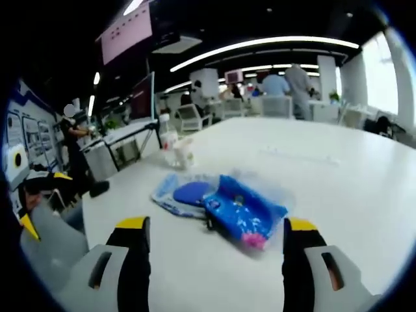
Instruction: Arrange the tabletop items into an orderly group along one side of the table until the central work area is clear of visible clutter.
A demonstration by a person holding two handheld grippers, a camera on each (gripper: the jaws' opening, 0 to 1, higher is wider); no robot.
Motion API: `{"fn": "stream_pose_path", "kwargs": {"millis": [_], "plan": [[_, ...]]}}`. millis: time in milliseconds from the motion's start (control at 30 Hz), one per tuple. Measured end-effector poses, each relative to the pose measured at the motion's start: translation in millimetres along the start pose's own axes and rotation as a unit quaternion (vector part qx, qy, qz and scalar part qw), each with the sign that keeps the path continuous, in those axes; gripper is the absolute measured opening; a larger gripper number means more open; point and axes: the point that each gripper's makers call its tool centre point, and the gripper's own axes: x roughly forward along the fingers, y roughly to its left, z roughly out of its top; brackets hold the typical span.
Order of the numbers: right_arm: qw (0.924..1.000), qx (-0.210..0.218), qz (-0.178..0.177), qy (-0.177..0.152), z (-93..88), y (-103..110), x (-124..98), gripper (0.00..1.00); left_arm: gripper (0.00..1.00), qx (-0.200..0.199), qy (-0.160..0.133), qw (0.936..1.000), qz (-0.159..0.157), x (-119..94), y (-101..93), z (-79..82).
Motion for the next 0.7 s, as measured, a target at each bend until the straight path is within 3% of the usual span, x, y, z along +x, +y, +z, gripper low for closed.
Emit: {"fn": "stream_pose_path", "kwargs": {"millis": [367, 700], "plan": [[0.9998, 0.013, -0.014, -0.005, -8.7, -7.2, -19.4, 0.81, 0.95, 0.039, 0.021, 0.9984, -0.036, 9.0, -18.0, 0.4], [0.9998, 0.016, -0.010, -0.006, -10.1, -4.0, -21.9, 0.79, 0.94, 0.039, 0.006, 0.9985, -0.037, 29.2, -9.8, 16.7]]}}
